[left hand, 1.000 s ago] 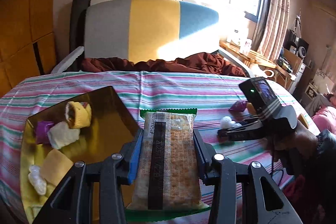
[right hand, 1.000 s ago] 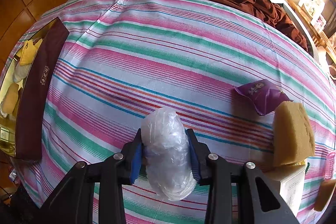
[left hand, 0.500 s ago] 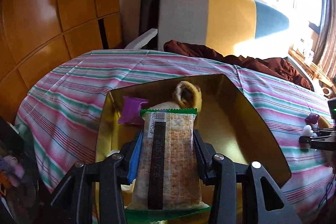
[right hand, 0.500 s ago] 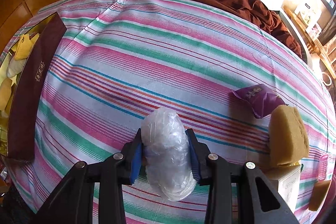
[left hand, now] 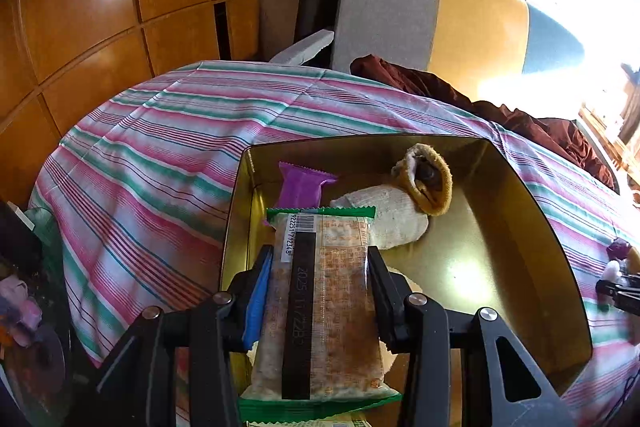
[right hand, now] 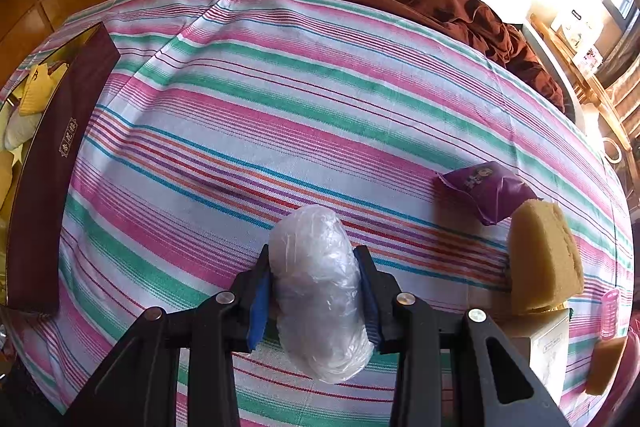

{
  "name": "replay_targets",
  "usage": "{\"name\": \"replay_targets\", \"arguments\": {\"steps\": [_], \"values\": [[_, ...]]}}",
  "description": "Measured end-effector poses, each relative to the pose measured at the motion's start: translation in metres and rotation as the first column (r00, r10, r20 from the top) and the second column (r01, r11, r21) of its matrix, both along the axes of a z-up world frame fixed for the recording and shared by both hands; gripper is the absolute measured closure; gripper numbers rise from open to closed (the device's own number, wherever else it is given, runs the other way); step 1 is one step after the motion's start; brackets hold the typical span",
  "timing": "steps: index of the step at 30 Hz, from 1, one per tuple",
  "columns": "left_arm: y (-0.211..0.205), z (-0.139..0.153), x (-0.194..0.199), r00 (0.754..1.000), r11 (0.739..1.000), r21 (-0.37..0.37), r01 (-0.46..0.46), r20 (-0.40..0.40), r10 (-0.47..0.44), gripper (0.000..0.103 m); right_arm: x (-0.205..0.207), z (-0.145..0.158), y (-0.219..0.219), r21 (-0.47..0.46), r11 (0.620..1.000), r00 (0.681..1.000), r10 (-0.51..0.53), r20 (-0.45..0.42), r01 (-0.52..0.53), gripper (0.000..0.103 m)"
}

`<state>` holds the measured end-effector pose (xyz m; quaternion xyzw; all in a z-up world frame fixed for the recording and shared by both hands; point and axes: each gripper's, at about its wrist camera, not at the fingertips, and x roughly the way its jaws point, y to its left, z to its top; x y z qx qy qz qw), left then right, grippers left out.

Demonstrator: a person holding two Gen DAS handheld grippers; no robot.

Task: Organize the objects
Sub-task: 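Lower the green-edged cracker packet into the gold tray and open the left gripper, then lower the clear plastic bundle into the gold tray and open the right gripper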

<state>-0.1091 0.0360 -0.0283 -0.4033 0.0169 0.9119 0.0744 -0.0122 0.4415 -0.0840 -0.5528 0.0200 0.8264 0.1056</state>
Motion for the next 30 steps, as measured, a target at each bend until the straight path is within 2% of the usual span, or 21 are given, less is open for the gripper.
{"name": "replay_targets", "arguments": {"steps": [5, 10, 12, 16, 18, 24, 30], "values": [[-0.004, -0.003, -0.005, 1.000, 1.000, -0.012, -0.022, 0.001, 0.022, 0.058, 0.002, -0.001, -0.003, 0.006, 1.000, 1.000, 0.002, 0.000, -0.002, 0.065], [-0.006, 0.000, -0.001, 0.999, 0.999, -0.012, -0.034, -0.019, 0.034, 0.049, -0.001, -0.002, -0.002, 0.012, 1.000, 1.000, 0.005, 0.000, -0.005, 0.065], [-0.006, 0.003, 0.001, 0.999, 0.999, -0.013, -0.033, -0.028, 0.033, 0.038, -0.004, -0.002, 0.001, 0.015, 1.000, 1.000, 0.005, -0.001, -0.005, 0.065], [-0.008, 0.009, 0.009, 0.999, 1.000, -0.002, -0.030, -0.040, 0.030, 0.038, -0.003, 0.001, -0.005, 0.033, 0.999, 1.000, 0.004, 0.000, -0.004, 0.065], [-0.009, 0.012, 0.014, 0.999, 1.000, 0.006, -0.025, -0.045, 0.025, 0.038, -0.003, 0.005, -0.009, 0.005, 1.000, 1.000, 0.002, -0.011, -0.002, 0.065], [-0.011, 0.021, 0.030, 0.998, 1.000, 0.020, -0.003, -0.066, 0.004, 0.037, -0.004, 0.037, -0.059, -0.071, 0.995, 0.990, 0.067, -0.121, -0.076, 0.065], [-0.015, 0.030, 0.045, 0.996, 0.999, 0.031, 0.013, -0.089, -0.010, 0.035, -0.020, 0.074, -0.130, -0.157, 0.962, 0.954, 0.182, -0.236, -0.222, 0.065]]}}
